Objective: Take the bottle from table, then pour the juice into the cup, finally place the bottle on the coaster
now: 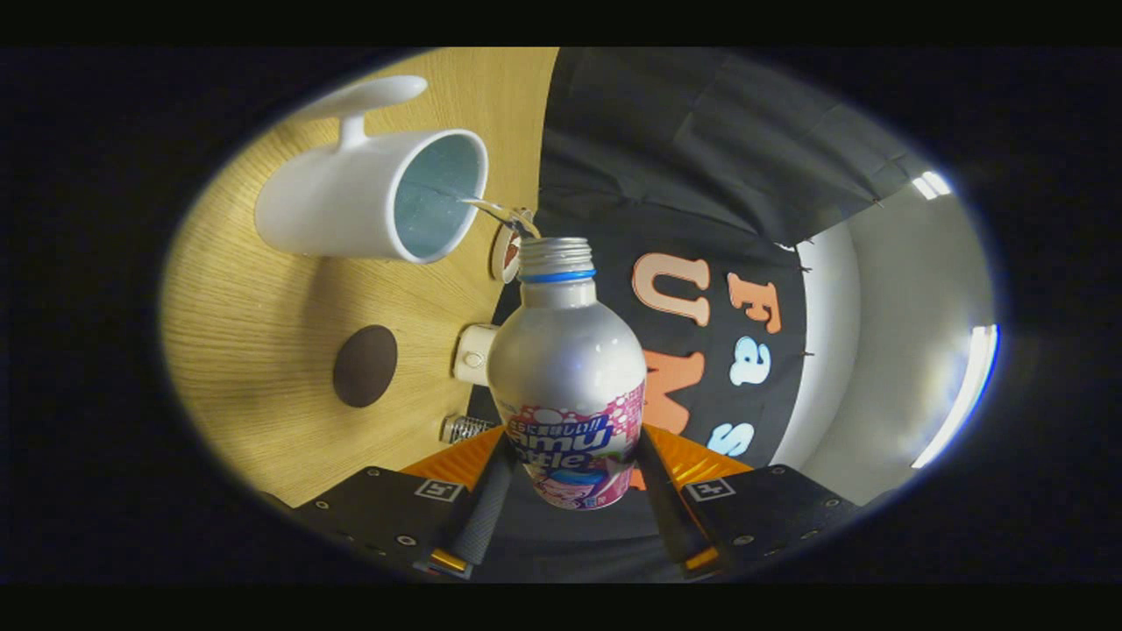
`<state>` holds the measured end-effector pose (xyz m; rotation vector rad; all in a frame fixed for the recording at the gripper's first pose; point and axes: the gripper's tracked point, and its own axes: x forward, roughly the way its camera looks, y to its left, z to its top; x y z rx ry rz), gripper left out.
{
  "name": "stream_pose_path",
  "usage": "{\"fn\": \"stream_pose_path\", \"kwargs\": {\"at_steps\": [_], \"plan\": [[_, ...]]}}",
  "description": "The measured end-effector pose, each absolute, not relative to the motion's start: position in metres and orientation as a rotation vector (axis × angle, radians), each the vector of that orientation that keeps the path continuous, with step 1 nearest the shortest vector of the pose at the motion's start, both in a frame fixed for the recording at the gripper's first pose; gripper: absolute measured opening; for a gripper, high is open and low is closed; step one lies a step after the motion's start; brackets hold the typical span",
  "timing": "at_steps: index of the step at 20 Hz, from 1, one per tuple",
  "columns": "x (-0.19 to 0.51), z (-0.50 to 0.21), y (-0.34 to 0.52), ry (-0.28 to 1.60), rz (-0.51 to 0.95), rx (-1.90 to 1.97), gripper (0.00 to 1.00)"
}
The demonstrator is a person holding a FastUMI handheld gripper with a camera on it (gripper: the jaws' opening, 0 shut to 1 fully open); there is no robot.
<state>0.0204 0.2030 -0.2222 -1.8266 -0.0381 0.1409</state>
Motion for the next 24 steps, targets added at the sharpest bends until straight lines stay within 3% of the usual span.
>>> {"fn": "stream_pose_path", "kwargs": {"at_steps": [24], "plan": [[0.016, -0.211, 0.208, -0.171, 0.093, -1.946, 0.76]]}}
